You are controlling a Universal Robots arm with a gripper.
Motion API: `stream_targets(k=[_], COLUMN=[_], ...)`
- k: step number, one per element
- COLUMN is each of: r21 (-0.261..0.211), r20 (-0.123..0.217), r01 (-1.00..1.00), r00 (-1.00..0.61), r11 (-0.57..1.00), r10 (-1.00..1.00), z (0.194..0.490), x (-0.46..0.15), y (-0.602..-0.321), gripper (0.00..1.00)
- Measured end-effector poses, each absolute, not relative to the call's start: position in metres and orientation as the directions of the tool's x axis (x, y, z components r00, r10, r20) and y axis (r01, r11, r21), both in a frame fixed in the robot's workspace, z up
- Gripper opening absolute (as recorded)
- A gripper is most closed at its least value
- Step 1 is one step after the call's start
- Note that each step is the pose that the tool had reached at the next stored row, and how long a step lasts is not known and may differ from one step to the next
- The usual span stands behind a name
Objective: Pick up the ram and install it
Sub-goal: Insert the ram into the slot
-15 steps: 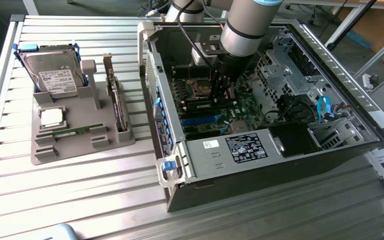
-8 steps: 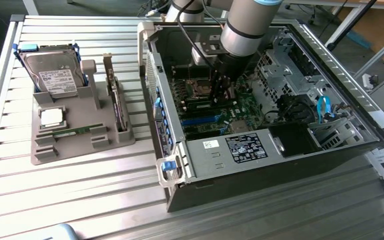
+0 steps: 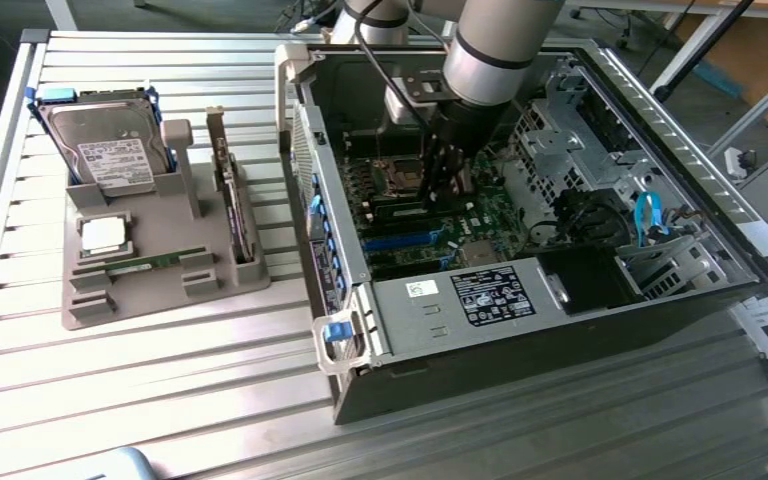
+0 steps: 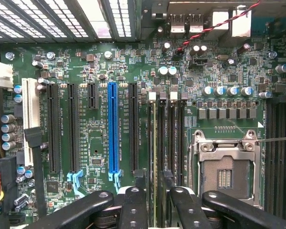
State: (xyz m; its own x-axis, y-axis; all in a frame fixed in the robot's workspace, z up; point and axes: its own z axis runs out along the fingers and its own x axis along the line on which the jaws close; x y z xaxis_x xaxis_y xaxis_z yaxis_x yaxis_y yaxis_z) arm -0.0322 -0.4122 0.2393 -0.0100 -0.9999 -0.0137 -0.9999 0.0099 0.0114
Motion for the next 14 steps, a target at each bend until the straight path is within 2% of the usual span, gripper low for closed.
stream_targets(k=[14], r21=[0.011], r20=[-0.013], r01=[-1.0], r00=[-0.01], r11=[0.01], r10=[-1.0], z=[0.2437], x=[-0.0323], y=[-0.4122], gripper=[0.27])
